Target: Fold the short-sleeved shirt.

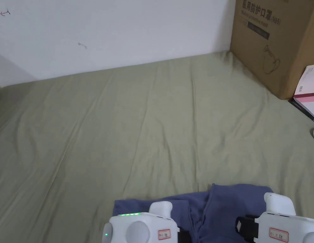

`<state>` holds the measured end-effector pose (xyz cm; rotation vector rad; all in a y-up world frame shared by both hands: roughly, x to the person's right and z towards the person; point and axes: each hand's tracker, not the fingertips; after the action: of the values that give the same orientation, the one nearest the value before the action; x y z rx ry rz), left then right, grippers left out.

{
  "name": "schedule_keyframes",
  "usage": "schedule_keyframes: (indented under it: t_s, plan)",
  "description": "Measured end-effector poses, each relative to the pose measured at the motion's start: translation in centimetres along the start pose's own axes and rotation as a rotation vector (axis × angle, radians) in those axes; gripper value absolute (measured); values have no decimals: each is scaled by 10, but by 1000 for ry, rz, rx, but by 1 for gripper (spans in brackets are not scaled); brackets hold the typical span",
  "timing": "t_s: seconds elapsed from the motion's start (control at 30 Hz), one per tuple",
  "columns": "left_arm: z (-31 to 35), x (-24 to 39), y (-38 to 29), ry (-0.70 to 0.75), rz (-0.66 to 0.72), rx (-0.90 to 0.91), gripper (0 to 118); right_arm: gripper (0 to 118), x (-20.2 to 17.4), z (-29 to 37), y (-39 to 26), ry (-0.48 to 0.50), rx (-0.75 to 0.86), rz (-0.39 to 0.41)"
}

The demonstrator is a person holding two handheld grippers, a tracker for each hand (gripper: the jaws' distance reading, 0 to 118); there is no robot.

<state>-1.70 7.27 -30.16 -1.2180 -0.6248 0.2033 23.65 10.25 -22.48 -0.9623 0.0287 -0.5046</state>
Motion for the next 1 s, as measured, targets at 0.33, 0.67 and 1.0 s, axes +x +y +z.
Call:
schedule_keyframes:
  t_s: [0.33, 0.67, 1.0]
  plan:
    - [49, -9, 4, -202, 19, 71, 0, 1, -26, 9, 3, -11, 4, 59]
    - [119, -161, -34, -171, 264, 164, 20, 1, -69, -5, 2, 24, -27, 150]
    - [66, -205, -22, -353, 419, 157, 118, 1, -90, -12, -1, 18, -63, 217]
